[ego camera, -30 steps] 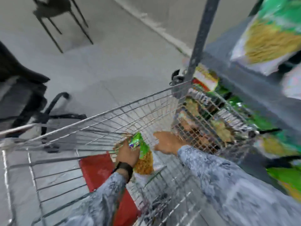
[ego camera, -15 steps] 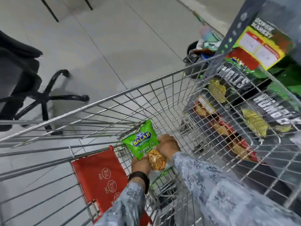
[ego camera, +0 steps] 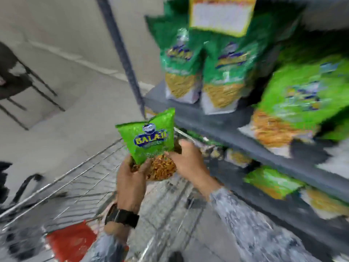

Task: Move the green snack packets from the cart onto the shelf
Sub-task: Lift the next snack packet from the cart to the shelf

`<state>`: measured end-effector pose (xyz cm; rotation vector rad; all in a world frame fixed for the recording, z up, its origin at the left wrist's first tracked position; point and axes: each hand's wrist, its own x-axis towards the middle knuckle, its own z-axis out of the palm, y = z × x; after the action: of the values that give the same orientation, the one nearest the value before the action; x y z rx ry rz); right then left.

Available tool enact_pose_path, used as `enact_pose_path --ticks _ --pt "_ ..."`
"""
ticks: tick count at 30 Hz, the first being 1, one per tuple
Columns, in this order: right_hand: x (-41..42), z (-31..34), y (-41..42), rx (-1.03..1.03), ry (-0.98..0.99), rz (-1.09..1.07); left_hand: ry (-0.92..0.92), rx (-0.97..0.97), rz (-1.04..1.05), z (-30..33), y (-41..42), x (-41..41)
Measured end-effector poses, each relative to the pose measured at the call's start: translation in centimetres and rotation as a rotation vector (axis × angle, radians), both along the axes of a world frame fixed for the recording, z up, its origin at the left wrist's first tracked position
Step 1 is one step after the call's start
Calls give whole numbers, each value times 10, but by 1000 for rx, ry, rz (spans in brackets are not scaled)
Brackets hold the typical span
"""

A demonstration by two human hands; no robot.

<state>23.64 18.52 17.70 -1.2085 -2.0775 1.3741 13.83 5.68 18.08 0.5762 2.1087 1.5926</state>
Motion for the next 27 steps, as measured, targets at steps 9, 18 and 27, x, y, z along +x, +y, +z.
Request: enact_pose_path --ticks 9,18,27 --pt "377 96 22 154 188 -534 102 110 -790 97 105 285" --pt "601 73 76 319 197 -958 155 102 -1045 84 222 517" --pt "659 11 90 261 211 -968 164 -4 -1067 36 256 556"
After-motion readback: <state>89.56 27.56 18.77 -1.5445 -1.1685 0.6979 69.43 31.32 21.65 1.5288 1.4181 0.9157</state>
